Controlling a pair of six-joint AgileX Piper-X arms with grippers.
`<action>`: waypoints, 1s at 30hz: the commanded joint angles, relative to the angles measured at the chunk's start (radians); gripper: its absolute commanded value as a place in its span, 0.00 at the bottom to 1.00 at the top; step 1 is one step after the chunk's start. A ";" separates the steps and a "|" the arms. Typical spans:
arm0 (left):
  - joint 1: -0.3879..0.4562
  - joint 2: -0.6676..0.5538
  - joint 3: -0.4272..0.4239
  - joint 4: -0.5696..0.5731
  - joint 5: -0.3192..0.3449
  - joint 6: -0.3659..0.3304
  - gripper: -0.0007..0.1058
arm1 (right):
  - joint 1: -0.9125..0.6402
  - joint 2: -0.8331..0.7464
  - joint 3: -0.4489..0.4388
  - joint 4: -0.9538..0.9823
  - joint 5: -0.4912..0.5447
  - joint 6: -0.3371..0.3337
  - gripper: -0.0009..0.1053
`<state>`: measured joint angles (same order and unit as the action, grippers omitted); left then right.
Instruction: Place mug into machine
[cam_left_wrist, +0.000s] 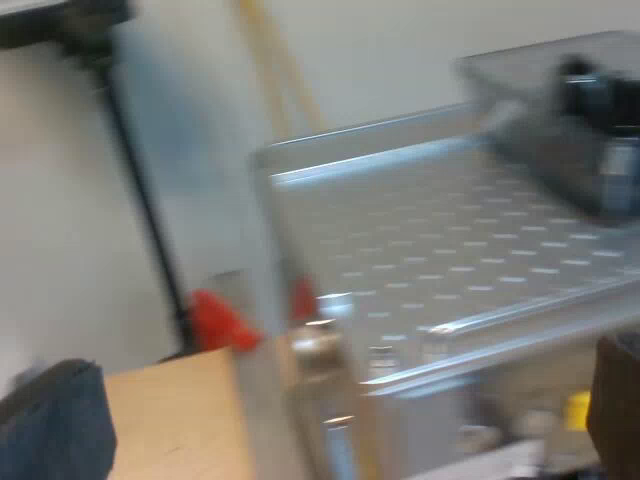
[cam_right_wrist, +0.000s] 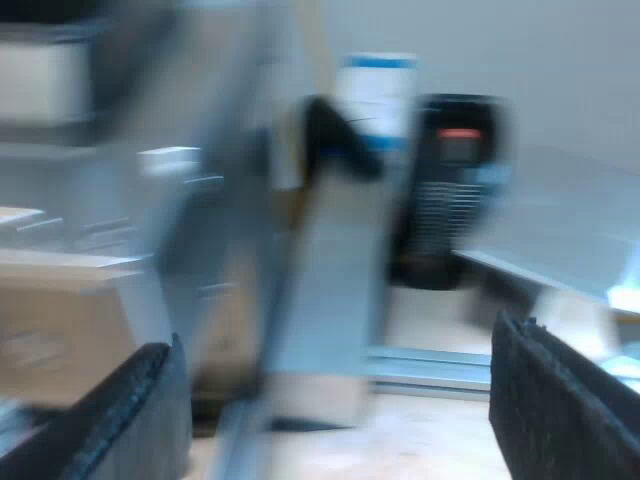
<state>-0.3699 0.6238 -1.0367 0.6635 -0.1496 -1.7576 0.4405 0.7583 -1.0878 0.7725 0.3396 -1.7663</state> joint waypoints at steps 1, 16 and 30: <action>0.072 0.000 -0.025 0.022 -0.021 -0.016 0.93 | -0.125 -0.071 0.006 0.034 -0.074 -0.010 0.62; 0.211 -0.189 -0.028 0.291 -0.019 -0.018 0.93 | -0.398 -0.521 0.155 0.105 -0.143 -0.020 0.62; 0.211 -0.648 0.118 0.524 -0.006 -0.042 0.93 | -0.398 -0.807 0.197 0.378 -0.135 -0.026 0.62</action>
<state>-0.1615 0.0076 -0.9250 1.1692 -0.1549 -1.7797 0.0464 -0.0167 -0.8820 1.1355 0.2043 -1.7743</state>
